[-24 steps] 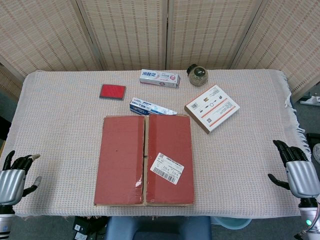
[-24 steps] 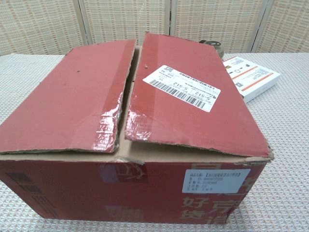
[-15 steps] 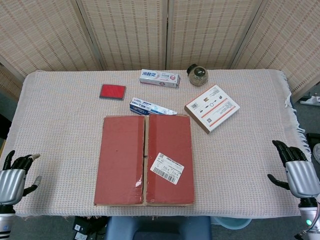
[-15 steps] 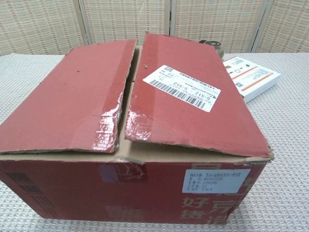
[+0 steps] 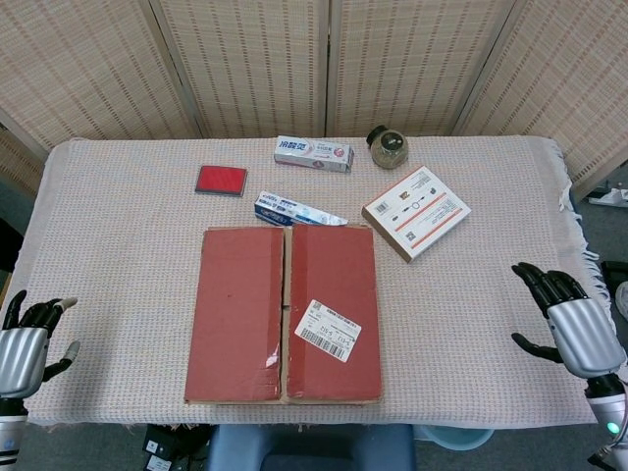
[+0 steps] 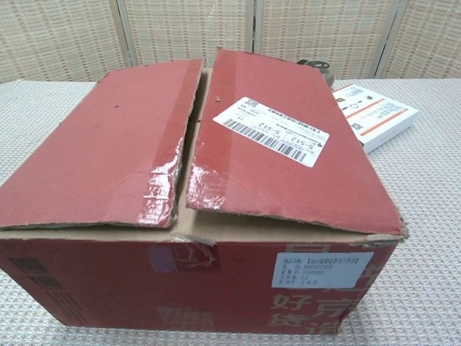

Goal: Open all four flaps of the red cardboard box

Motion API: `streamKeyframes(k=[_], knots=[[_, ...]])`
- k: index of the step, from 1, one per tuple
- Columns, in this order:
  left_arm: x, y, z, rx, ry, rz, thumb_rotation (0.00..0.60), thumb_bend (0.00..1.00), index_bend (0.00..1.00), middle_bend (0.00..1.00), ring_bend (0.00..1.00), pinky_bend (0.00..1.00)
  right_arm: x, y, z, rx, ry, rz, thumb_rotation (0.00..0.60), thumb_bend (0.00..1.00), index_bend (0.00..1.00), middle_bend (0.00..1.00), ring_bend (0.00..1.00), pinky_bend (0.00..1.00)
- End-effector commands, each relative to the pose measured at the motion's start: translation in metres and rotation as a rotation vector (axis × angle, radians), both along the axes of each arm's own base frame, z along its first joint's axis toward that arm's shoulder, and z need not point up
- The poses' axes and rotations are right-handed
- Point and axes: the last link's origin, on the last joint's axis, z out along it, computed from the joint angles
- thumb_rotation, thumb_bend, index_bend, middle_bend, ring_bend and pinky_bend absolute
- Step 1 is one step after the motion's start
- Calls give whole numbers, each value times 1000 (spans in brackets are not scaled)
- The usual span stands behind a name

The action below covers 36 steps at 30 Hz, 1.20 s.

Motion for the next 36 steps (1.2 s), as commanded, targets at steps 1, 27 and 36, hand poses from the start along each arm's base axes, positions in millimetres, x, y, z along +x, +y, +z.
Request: streamKeyframes(k=[1, 27, 36], knots=[[1, 0, 1, 0, 2, -2, 600, 378, 254, 285, 270, 22, 34, -16, 7, 69, -13, 122, 600, 200, 90, 144, 211, 159], [5, -8, 8, 8, 10, 17, 600, 378, 255, 284, 270, 14, 226, -66, -65, 652, -9, 559, 463, 118, 126, 152, 158, 0], [3, -10, 8, 6, 7, 30, 600, 378, 255, 284, 270, 11, 250, -71, -88, 745, 9, 571, 315, 82, 166, 180, 180, 0]])
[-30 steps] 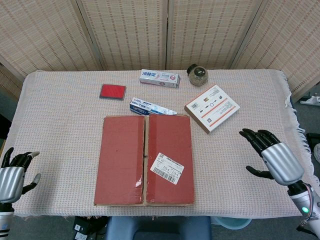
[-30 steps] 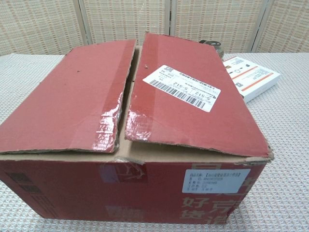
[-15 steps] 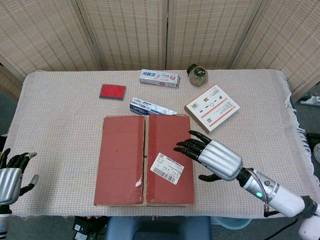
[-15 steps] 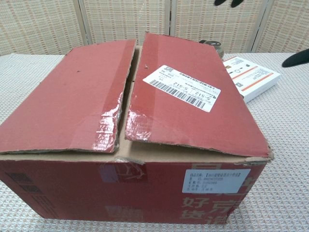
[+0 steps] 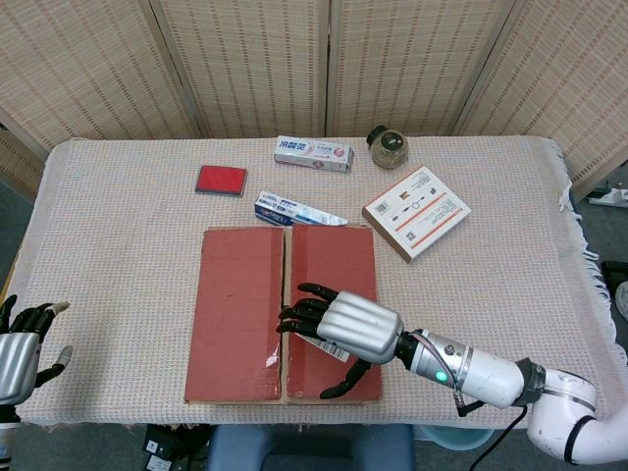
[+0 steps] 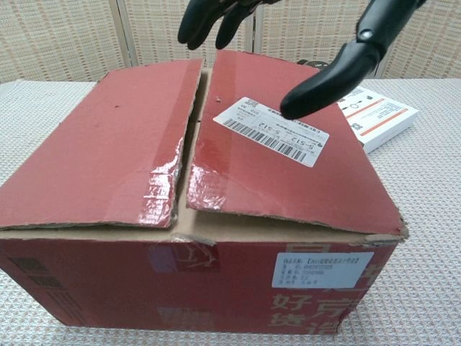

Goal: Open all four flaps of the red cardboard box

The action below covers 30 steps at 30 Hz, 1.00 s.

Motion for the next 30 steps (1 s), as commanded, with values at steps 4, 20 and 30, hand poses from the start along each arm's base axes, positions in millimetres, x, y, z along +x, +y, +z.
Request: streamKeyframes(k=[4, 20, 30], knots=[[0, 0, 0, -2, 0, 2, 600, 377, 254, 285, 270, 11, 16, -8, -18, 35, 39, 30, 308, 81, 205, 218, 209, 0], [-7, -3, -1, -7, -4, 35, 600, 377, 245, 285, 270, 2, 35, -18, -40, 26, 139, 86, 291, 81, 309, 286, 227, 0], [-9, -3, -3, -16, -9, 42, 600, 369, 235, 285, 269, 0, 38, -18, -50, 0, 169, 111, 290, 82, 364, 344, 234, 0]])
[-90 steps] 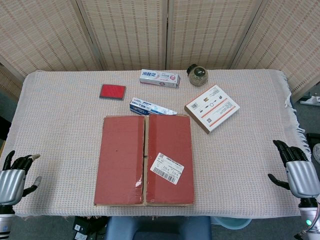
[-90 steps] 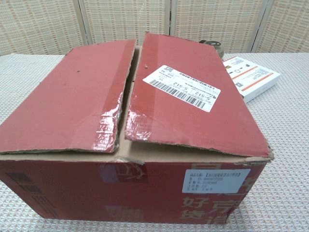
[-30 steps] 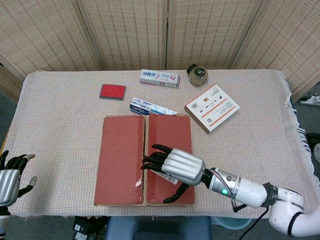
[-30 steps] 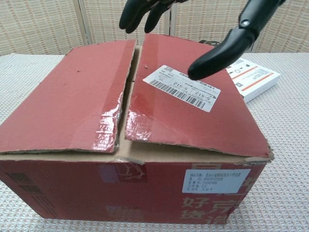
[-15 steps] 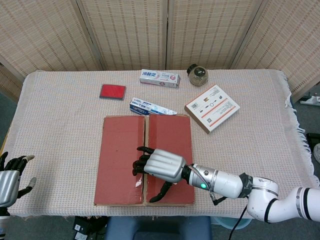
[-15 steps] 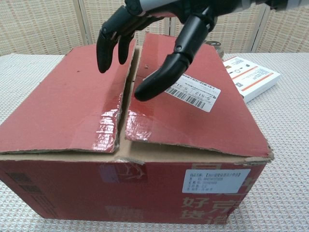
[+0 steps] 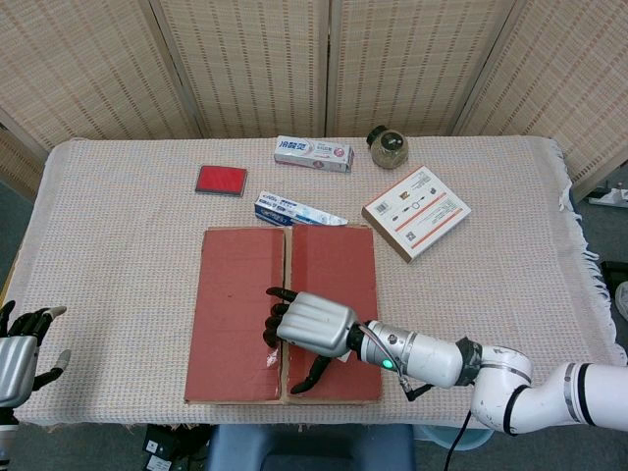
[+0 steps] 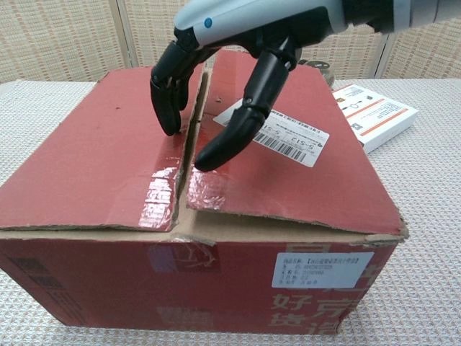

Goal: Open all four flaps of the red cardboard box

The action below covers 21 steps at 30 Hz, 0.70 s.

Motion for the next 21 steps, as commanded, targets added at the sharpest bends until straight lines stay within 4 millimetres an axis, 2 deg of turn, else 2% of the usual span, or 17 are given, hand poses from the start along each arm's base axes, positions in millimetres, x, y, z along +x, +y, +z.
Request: streamKeyframes(k=[1, 7, 14, 21], knots=[[-1, 0, -1, -2, -1, 2, 600, 369, 234, 285, 269, 0, 0, 0, -5, -6, 15, 11, 290, 82, 368, 344, 229, 0], [-2, 1, -1, -2, -1, 3, 600, 367, 233, 285, 269, 0, 0, -1, -9, -14, 35, 17, 292, 82, 380, 352, 230, 0], [-4, 1, 0, -2, -2, 14, 600, 364, 232, 285, 269, 0, -2, -1, -4, -37, 29, 9, 288, 82, 475, 434, 315, 0], [-3, 3, 0, 0, -3, 11, 600, 359, 229, 284, 269, 0, -4, -1, 3, -48, 5, -16, 288, 81, 524, 476, 356, 0]])
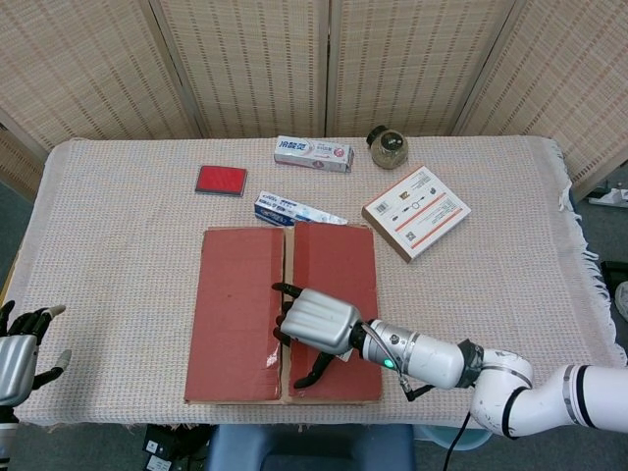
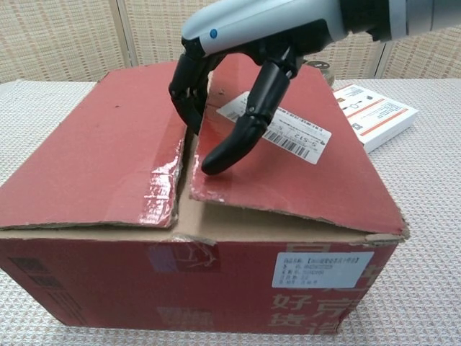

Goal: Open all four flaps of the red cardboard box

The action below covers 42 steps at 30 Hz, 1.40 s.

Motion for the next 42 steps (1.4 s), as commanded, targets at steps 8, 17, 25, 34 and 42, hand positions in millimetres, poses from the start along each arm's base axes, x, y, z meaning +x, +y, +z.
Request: streamKeyframes(k=[8, 17, 25, 34, 42], knots=[[1, 4, 5, 10, 4, -13, 600, 356, 228, 284, 268, 0, 1, 6, 24, -30, -92, -13, 286, 81, 525, 491, 365, 0], [8, 12, 10, 16, 7, -45, 600, 354, 228, 284, 267, 0, -14, 21, 66, -77, -173, -63, 287, 82, 525, 499, 373, 0], [17, 19, 13, 17, 12, -78, 600, 351, 228, 285, 267, 0, -42, 32, 105, -152, -230, -100, 286, 82, 525, 499, 374, 0], [38, 29, 10, -20, -23, -152, 600, 348, 228, 285, 267, 0, -90, 45, 134, -186, -279, -220, 287, 82, 525, 503, 381, 0], [66, 47, 7, -69, -63, -253, 600, 346, 228, 284, 267, 0, -134, 54, 153, -196, -323, -357, 288, 82, 525, 503, 380, 0]])
